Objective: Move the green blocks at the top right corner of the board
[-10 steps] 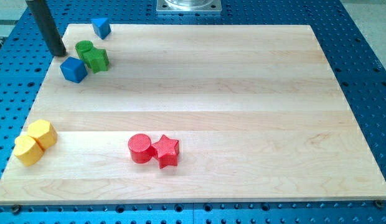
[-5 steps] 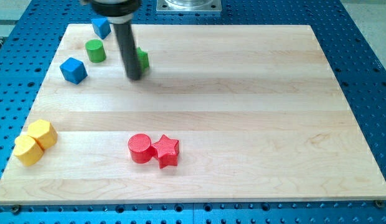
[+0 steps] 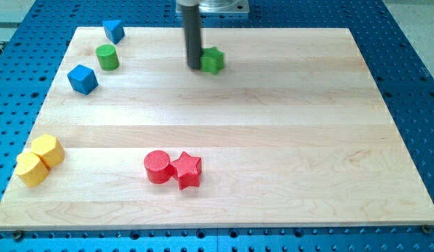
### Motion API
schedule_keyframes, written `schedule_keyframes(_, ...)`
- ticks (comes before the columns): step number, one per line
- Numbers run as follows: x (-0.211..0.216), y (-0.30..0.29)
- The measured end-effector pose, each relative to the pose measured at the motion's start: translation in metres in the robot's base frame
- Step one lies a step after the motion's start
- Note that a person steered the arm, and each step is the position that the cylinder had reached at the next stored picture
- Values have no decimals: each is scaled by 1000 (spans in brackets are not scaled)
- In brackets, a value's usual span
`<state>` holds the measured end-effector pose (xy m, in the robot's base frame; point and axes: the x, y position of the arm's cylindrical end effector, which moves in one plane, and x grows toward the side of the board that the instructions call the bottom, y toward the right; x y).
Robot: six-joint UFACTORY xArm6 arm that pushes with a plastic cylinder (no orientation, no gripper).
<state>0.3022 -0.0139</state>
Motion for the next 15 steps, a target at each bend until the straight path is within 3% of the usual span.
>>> schedule_keyframes(1,20,17)
schedule_keyframes(2,16,83)
schedule_keyframes(3,-2,152)
schedule_keyframes(4,-45,168)
schedule_keyframes(5,-61,169)
schedule_keyframes(6,-9,29)
schedule_keyframes(7,-14,-80)
schedule_keyframes(8,-52,-105)
schedule_keyframes(10,-56,-239)
schedule_keyframes(11,-54,-263)
schedule_keyframes(13,-10,-269)
schedule_keyframes(15,-10,-234)
